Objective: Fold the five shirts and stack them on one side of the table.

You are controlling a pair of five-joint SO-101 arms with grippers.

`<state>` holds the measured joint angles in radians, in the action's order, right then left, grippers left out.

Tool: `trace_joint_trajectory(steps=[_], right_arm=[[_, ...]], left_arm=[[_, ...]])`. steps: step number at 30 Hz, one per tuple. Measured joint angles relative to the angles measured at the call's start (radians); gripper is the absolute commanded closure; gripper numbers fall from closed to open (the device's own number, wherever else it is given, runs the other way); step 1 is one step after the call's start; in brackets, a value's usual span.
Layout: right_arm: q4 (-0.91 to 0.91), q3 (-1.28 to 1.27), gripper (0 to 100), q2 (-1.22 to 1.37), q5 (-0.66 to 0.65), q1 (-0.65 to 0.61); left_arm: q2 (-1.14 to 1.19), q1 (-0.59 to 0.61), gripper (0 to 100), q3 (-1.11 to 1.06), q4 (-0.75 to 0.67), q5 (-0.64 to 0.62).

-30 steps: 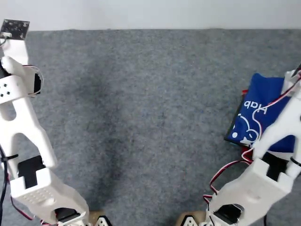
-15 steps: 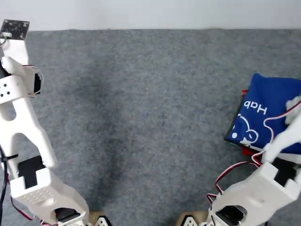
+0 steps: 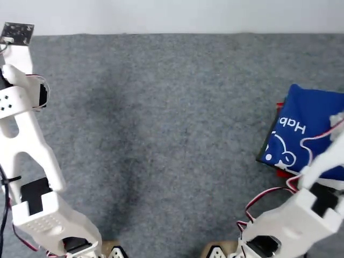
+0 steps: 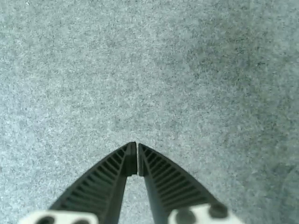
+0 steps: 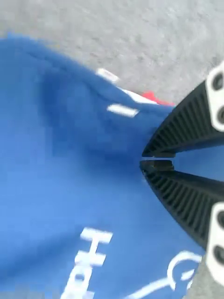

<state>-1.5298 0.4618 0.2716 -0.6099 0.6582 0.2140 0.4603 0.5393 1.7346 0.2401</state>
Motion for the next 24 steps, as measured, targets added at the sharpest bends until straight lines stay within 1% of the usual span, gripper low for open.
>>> trace_joint_trajectory(steps=[2, 6, 10, 13, 16, 19, 24], right_arm=[[0.052, 0.005, 98.4, -0.005, 0.0, -0.021], [0.215, 0.006, 98.4, 0.02, 0.0, -0.025], [0.353, 0.006, 98.3, 0.16, 0.0, -0.017], [0.428, 0.006, 98.4, 0.258, -0.054, 0.009], [0.443, 0.006, 98.4, 0.269, -0.103, 0.018], [0.434, 0.006, 98.4, 0.245, -0.115, 0.018], [0.336, 0.005, 98.4, 0.1, -0.117, -0.012]], left_arm=[[0.0, -0.005, 99, 0.0, 0.0, 0.0], [0.0, -0.032, 99, 0.0, 0.0, 0.0], [0.0, -0.075, 99, 0.0, 0.0, 0.0], [0.0, -0.097, 99, 0.0, 0.0, 0.0], [0.0, -0.101, 99, 0.0, 0.0, 0.0], [-0.011, -0.103, 99, 0.0, 0.0, 0.0], [-0.115, -0.123, 99, 0.0, 0.0, 0.0]])
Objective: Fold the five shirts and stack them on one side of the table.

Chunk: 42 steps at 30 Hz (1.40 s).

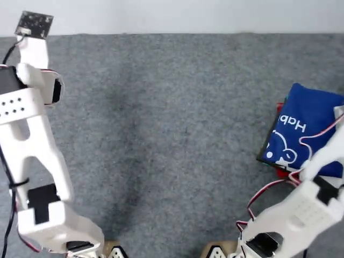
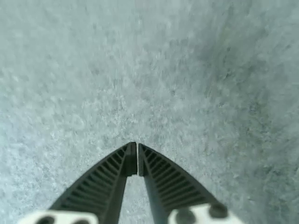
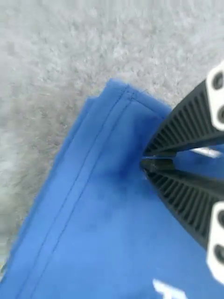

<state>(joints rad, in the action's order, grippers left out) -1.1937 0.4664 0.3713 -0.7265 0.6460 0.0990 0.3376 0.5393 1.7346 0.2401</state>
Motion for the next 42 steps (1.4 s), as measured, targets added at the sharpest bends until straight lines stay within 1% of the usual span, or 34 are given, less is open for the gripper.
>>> trace_joint_trajectory(steps=[3, 9, 13, 16, 19, 25, 28, 35, 42], right_arm=[[-0.094, 0.0, 98.4, -0.1, 0.0, -0.044], [-0.321, 0.0, 99.0, -0.232, 0.003, -0.114], [-0.471, 0.0, 99.0, -0.304, 0.104, -0.123], [-0.546, 0.0, 99.0, -0.35, 0.189, -0.123], [-0.559, 0.0, 99.0, -0.384, 0.269, -0.123], [-0.56, 0.0, 99.0, -0.476, 0.405, -0.123], [-0.56, -0.021, 99.0, -0.529, 0.443, -0.129], [-0.56, -0.325, 99.0, -0.721, 0.483, -0.218], [-0.554, -0.632, 99.0, -0.976, 0.483, -0.334]], left_arm=[[-0.069, -0.002, 99, -0.031, 0.0, 0.0], [-0.272, -0.002, 99, -0.206, 0.0, 0.0], [-0.446, -0.002, 99, -0.338, 0.0, 0.0], [-0.568, -0.002, 98, -0.423, 0.0, 0.0], [-0.671, -0.002, 98, -0.486, 0.0, -0.023], [-0.815, -0.002, 98, -0.578, 0.0, -0.204], [-0.853, -0.002, 98, -0.617, 0.0, -0.247], [-0.868, -0.002, 98, -0.667, 0.0, -0.272], [-0.875, -0.002, 99, -0.667, 0.0, -0.425]])
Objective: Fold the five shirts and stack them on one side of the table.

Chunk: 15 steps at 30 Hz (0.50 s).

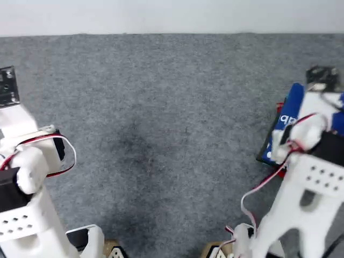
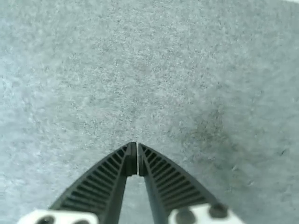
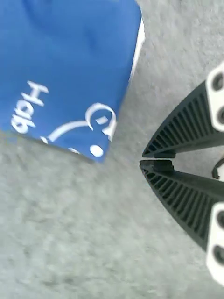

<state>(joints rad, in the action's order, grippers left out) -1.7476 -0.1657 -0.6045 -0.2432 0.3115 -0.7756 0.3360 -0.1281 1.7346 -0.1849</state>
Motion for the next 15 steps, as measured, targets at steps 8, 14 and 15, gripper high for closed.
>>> trace_joint_trajectory(steps=[8, 14, 15], right_arm=[[0.127, -0.333, 99.0, -0.265, 0.0, -0.017], [0.244, -0.546, 99.0, -0.506, 0.0, -0.017], [0.261, -0.583, 99.0, -0.543, 0.0, -0.017]], left_arm=[[-0.18, -0.075, 99, -0.112, -0.017, -0.041], [-0.353, -0.092, 99, -0.347, -0.132, -0.044], [-0.379, -0.094, 99, -0.388, -0.157, -0.044]])
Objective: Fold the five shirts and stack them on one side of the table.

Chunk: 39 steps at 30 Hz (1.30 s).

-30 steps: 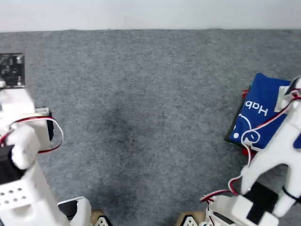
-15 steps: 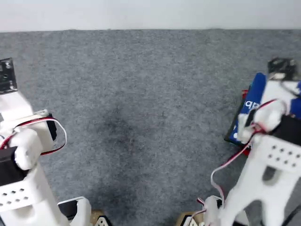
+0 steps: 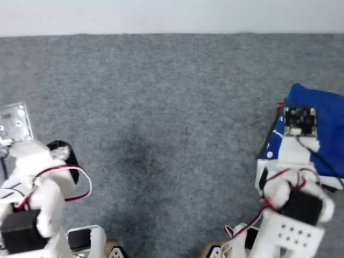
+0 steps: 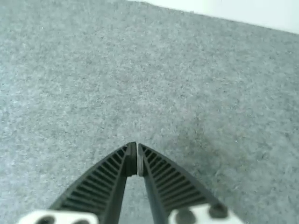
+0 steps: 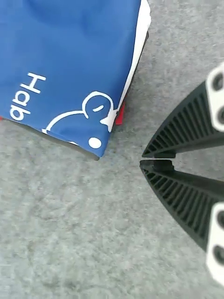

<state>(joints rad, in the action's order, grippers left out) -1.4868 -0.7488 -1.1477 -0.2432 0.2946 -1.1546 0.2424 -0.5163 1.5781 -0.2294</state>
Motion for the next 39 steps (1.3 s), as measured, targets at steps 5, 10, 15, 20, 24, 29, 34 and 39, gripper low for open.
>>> trace_joint_trajectory(steps=[5, 10, 15, 20, 24, 29, 34, 39], right_arm=[[0.054, -0.17, 99.0, -0.163, 0.011, 0.0], [0.055, -0.307, 99.0, -0.307, 0.11, -0.025], [0.055, -0.41, 99.0, -0.436, 0.132, -0.152], [0.055, -0.471, 99.0, -0.618, 0.132, -0.252], [0.055, -0.499, 99.0, -0.657, 0.132, -0.267], [0.061, -0.532, 99.0, -0.657, 0.132, -0.288], [0.103, -0.654, 99.0, -0.655, 0.132, -0.288], [0.123, -0.764, 99.0, -0.654, 0.132, -0.288]], left_arm=[[-0.158, 0.0, 99, -0.193, -0.135, -0.003], [-0.354, -0.003, 99, -0.425, -0.308, -0.006], [-0.565, -0.005, 99, -0.638, -0.376, -0.006], [-0.644, -0.005, 99, -0.746, -0.379, 0.043], [-0.649, -0.005, 99, -0.793, -0.379, 0.055], [-0.644, -0.005, 99, -0.908, -0.394, 0.061], [-0.641, -0.005, 99, -1.034, -0.479, 0.066], [-0.64, -0.075, 99, -1.112, -0.506, 0.141]])
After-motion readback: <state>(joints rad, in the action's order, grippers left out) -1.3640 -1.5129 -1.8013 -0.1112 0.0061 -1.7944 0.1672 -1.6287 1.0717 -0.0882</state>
